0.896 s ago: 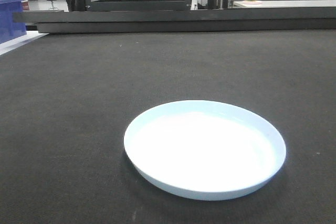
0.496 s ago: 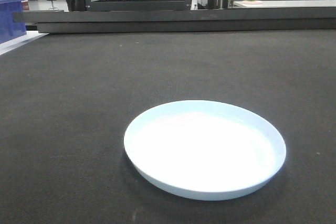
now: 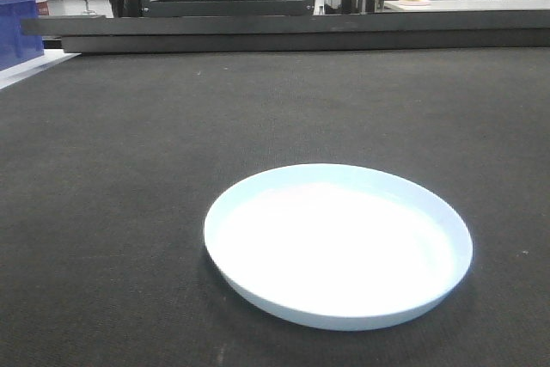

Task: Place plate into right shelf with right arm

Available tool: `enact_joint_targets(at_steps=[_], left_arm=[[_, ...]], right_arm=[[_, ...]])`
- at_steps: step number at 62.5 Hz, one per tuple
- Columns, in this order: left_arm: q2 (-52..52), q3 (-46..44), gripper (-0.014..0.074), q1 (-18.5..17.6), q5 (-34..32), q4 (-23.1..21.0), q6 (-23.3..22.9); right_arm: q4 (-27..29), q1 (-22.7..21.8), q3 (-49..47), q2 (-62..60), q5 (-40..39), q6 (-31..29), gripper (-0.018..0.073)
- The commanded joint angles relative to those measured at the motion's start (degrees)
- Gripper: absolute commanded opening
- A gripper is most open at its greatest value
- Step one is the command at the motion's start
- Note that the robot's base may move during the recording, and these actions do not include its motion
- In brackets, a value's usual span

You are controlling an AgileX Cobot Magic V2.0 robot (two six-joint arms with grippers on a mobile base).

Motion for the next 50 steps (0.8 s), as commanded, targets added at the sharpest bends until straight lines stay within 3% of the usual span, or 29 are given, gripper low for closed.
enact_joint_targets(at_steps=[1,19,50], left_arm=[[-0.09,0.48,-0.0047,-0.35,-4.84,-0.24,0.16],[-0.09,0.48,-0.0047,-0.35,-4.84,-0.24,0.16],[-0.09,0.48,-0.0047,-0.35,-4.84,-0.24,0.16]], right_arm=[[0.32,-0.25,-7.58,3.46,0.26,0.06,0.0050],[0.32,-0.25,-25.42,22.39,21.12,0.06,0.0050],[0.25,-0.03,-42.35,53.88,71.07,0.06,0.0050]])
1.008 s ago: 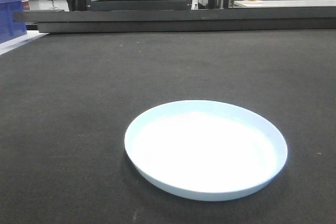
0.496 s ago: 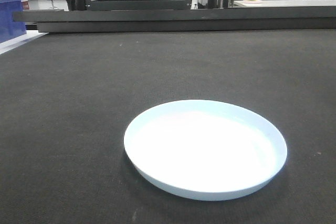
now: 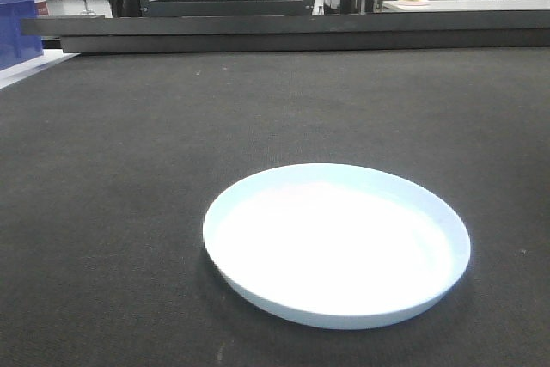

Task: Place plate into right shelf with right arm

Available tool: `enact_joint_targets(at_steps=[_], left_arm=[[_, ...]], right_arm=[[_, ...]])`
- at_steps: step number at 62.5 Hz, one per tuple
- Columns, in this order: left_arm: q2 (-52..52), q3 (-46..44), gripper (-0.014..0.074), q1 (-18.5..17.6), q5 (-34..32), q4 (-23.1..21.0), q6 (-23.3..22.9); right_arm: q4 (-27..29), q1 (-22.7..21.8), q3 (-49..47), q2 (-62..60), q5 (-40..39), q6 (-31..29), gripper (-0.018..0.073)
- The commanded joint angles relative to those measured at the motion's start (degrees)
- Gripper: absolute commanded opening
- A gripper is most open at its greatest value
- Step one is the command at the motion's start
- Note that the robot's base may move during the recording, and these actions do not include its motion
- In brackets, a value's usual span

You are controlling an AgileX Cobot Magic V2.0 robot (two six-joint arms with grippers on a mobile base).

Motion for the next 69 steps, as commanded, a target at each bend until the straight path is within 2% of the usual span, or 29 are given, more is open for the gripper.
enact_joint_targets(at_steps=[1,8,14,26,29,35,38,43,54,69], left_arm=[[-0.09,0.48,-0.0047,-0.35,-4.84,-0.24,0.16],[-0.09,0.48,-0.0047,-0.35,-4.84,-0.24,0.16],[-0.09,0.48,-0.0047,-0.35,-4.84,-0.24,0.16],[-0.09,0.48,-0.0047,-0.35,-4.84,-0.24,0.16],[-0.09,0.48,-0.0047,-0.35,-4.84,-0.24,0.16],[-0.09,0.48,-0.0047,-0.35,-4.84,-0.24,0.16],[-0.09,0.48,-0.0047,-0.35,-4.84,-0.24,0.16],[-0.09,0.48,-0.0047,-0.35,-4.84,-0.24,0.16],[-0.09,0.48,-0.0047,-0.35,-4.84,-0.24,0.16],[-0.09,0.48,-0.0047,-0.35,-4.84,-0.24,0.16]], right_arm=[[-0.01,0.06,-3.49,4.67,5.22,-0.06,0.0050],[-0.27,1.50,-4.33,11.83,10.71,-0.06,0.0050],[-1.59,4.85,-5.40,17.85,14.84,0.69,0.0050],[-7.67,12.96,-8.86,27.82,15.95,16.51,0.0074],[-8.10,14.70,-9.89,29.75,16.15,18.93,0.0120],[-8.10,18.48,-12.17,33.89,16.22,19.54,0.0286],[-8.04,19.80,-13.16,35.80,15.73,19.90,0.0401],[-7.85,21.41,-14.78,38.80,14.89,20.89,0.0499],[-6.79,23.32,-16.38,42.78,12.48,23.00,0.0505],[-5.01,23.57,-16.38,45.54,9.09,24.75,0.0505]])
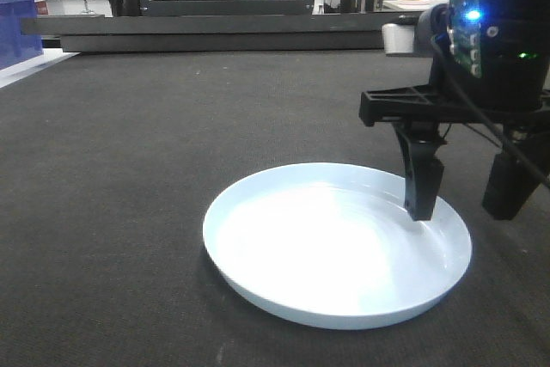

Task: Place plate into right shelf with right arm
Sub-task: 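Lower the open right gripper to straddle the white plate's rim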

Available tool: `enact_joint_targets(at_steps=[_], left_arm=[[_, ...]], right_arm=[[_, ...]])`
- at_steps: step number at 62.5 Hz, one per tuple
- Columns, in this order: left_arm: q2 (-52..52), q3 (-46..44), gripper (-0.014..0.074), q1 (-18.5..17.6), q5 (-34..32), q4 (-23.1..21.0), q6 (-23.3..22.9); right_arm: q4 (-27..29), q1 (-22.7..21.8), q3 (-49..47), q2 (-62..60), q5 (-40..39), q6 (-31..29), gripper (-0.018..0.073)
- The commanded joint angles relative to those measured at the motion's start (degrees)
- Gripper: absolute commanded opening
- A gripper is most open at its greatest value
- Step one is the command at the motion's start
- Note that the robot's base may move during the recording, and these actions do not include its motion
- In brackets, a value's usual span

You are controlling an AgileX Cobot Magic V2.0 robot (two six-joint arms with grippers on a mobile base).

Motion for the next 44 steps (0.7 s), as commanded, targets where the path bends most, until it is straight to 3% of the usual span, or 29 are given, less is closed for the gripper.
enact_joint_targets(at_steps=[1,23,28,44], left_arm=[[-0.09,0.48,-0.0047,-0.35,-4.84,-0.24,0.16],[-0.09,0.48,-0.0047,-0.35,-4.84,-0.24,0.16],[-0.09,0.48,-0.0047,-0.35,-4.84,-0.24,0.16],[-0.09,0.48,-0.0047,-0.35,-4.84,-0.24,0.16]], right_arm=[[0.42,0.08,-1.94,-1.59,-1.91,1.16,0.0505],[0.41,0.08,-1.39,0.00,-2.96,1.40,0.0473],[0.35,0.08,-1.39,0.07,-2.77,1.40,0.0406],[0.35,0.08,-1.39,-0.67,-2.73,1.40,0.0064]])
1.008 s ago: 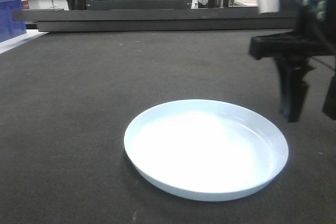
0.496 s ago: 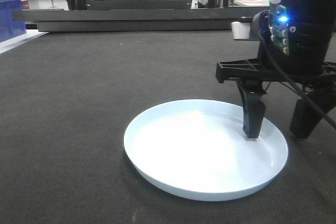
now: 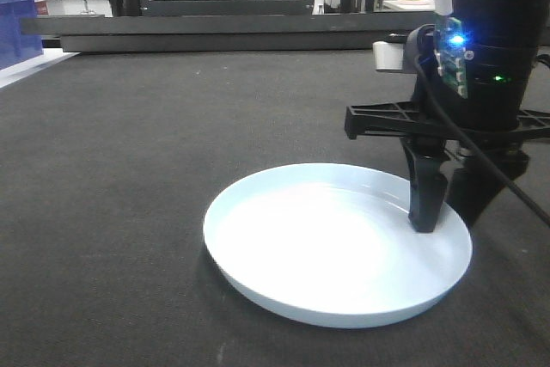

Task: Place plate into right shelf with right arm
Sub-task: 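Lower the open right gripper to straddle the white plate's rim, then close the right gripper on the plate rim and lift it, then hold the plate upright in the right gripper beside the robot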

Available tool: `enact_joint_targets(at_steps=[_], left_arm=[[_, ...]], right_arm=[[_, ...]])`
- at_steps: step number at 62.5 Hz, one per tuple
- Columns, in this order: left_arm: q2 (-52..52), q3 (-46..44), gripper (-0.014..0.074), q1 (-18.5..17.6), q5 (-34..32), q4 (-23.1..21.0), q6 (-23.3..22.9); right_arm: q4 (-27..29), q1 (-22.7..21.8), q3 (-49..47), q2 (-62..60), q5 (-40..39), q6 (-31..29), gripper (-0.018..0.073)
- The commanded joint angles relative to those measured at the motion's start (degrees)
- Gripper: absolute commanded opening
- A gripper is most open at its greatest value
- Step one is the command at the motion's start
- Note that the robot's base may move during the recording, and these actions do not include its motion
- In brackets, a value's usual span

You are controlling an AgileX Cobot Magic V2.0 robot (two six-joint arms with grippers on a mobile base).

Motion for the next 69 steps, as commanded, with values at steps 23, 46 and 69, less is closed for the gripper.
enact_joint_targets(at_steps=[23,46,69], left_arm=[[-0.09,0.48,-0.0047,-0.35,-4.84,-0.24,0.16],[-0.09,0.48,-0.0047,-0.35,-4.84,-0.24,0.16],[-0.09,0.48,-0.0047,-0.35,-4.84,-0.24,0.16]], right_arm=[[-0.92,-2.67,1.50,-15.26,-4.10,-1.47,0.0054],[-5.60,-16.04,16.74,-39.06,-15.81,-13.77,0.0054],[-2.10,-29.05,28.82,-59.07,-35.53,-26.39,0.0054]])
